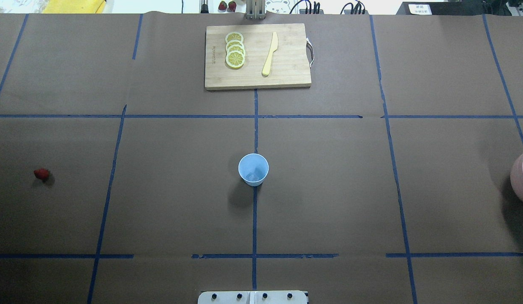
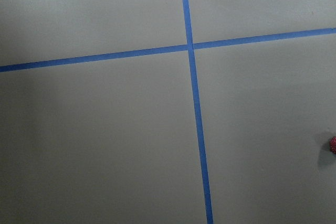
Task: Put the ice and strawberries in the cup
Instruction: 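Grasp another ice cube from the pink bowl with the right gripper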
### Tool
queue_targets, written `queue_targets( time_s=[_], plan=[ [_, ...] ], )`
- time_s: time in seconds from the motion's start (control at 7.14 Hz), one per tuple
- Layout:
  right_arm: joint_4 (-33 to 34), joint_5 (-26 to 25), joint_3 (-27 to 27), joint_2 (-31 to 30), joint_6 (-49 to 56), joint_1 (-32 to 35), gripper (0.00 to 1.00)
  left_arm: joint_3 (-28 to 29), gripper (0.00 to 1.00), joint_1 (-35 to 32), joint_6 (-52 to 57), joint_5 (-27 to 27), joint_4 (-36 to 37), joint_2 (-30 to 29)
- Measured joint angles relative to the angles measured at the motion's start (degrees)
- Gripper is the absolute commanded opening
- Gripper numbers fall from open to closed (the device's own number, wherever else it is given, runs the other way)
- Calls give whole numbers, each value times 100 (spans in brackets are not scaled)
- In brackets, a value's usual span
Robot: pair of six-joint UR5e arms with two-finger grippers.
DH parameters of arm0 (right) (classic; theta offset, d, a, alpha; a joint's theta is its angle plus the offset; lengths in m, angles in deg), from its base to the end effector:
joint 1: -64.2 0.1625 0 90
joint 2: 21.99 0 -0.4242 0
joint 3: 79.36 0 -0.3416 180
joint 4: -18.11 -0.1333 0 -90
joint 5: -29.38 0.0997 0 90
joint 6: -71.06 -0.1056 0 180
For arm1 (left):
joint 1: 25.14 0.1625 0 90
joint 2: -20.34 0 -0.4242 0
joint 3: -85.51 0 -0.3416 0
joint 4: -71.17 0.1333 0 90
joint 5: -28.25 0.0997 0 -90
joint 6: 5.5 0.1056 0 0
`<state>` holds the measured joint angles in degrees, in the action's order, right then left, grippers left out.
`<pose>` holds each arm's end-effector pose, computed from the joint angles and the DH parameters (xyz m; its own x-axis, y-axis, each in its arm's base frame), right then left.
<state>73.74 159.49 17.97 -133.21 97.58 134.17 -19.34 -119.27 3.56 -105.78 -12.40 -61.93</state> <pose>-0.0413 -0.3040 0.6807 0.4306 -0.8169 0.3838 0.5735 0.5760 0.5826 -0.0873 -0.3772 0.6152 0.7201 0.1142 -0.6844 -0.0419 0.9917 0.1213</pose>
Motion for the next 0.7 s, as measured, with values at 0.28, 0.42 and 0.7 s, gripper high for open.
queue_targets(
  time_s=[0.28,0.42,0.7],
  plan=[
    [-1,-1,12,-1,2,1,0,-28,100,0,0,0,14,0],
    [-5,7,30,-2,3,5,0,-32,100,0,0,0,20,0],
    [49,126,139,29,-19,104,0,-41,100,-2,0,0,26,4]
  ],
)
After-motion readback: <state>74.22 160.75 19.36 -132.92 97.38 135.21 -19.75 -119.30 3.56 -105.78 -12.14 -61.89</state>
